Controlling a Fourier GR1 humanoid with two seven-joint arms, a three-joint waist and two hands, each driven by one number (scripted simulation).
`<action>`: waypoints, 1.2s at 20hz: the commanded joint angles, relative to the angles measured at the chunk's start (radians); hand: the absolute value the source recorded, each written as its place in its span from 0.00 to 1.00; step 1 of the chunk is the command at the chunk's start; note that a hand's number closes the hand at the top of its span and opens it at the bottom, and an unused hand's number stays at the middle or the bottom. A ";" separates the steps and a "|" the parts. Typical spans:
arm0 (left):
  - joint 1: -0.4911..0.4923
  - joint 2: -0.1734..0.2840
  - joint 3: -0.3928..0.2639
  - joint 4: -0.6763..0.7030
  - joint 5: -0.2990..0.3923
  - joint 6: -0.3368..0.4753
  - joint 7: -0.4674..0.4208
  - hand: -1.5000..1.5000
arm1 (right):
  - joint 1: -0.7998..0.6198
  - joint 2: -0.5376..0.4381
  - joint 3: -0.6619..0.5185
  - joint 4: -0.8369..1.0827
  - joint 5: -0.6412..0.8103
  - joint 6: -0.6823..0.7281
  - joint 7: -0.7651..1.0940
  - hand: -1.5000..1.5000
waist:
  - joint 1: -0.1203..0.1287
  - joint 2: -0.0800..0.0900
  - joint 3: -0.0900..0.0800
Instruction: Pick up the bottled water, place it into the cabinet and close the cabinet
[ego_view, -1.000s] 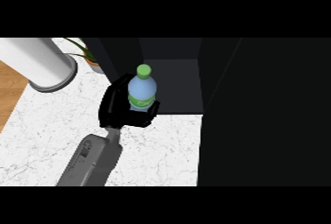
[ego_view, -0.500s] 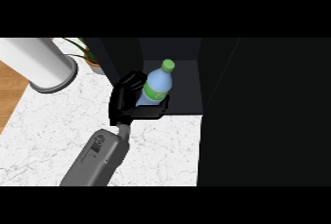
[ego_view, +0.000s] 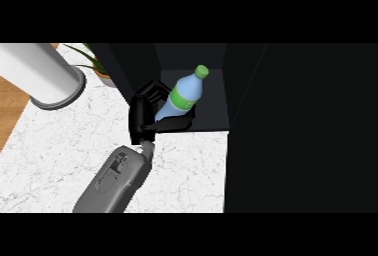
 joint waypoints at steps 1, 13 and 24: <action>-0.263 0.005 0.036 0.202 -0.014 -0.059 0.065 1.00 | 0.010 -0.010 -0.010 0.006 -0.024 0.019 -0.013 0.00 | -0.045 0.032 -0.002; -0.275 0.107 -0.015 0.272 -0.122 0.069 0.100 1.00 | -0.032 -0.007 -0.006 0.048 -0.016 0.026 -0.012 0.00 | -0.060 0.041 -0.002; -0.335 0.143 -0.025 0.432 -0.174 0.131 0.107 0.00 | -0.019 -0.020 0.012 0.036 -0.024 0.044 -0.006 0.00 | -0.073 0.049 -0.004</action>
